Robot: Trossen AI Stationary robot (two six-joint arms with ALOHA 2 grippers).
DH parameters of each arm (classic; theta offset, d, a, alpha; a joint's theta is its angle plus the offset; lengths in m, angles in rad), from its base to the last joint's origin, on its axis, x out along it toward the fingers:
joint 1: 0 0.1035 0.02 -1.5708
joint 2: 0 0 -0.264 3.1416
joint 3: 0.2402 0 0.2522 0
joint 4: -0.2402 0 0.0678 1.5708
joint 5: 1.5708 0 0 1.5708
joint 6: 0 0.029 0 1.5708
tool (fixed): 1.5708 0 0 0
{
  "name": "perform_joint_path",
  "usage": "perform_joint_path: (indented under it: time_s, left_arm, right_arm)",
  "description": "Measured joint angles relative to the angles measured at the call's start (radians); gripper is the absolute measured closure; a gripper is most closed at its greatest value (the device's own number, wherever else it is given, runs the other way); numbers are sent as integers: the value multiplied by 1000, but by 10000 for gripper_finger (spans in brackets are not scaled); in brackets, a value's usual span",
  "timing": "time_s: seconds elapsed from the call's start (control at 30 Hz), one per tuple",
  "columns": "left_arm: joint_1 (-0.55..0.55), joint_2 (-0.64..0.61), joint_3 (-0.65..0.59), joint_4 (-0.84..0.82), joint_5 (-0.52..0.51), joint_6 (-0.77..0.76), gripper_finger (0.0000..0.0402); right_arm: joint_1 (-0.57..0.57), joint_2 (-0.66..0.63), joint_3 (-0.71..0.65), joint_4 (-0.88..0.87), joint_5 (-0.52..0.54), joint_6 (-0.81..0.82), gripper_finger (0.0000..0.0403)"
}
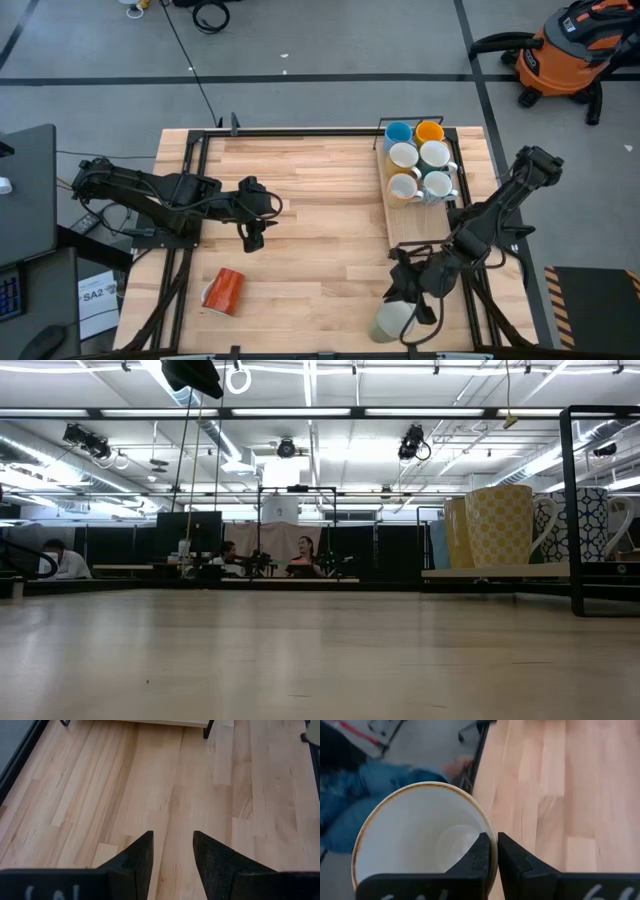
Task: Place coffee mugs
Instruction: Put the light green mug on the shelf
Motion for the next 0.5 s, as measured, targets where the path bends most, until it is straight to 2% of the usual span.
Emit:
perform_joint_path:
  time_s: [0.23, 0.5]
  left_arm:
    - [0, 0, 0, 0, 0, 0, 257]
    - [0, 0, 0, 0, 0, 1, 257]
  right_arm:
    - [-63, 0, 137, -44, 0, 0, 378]
    - [-127, -1, 328, -279, 4, -23, 378]
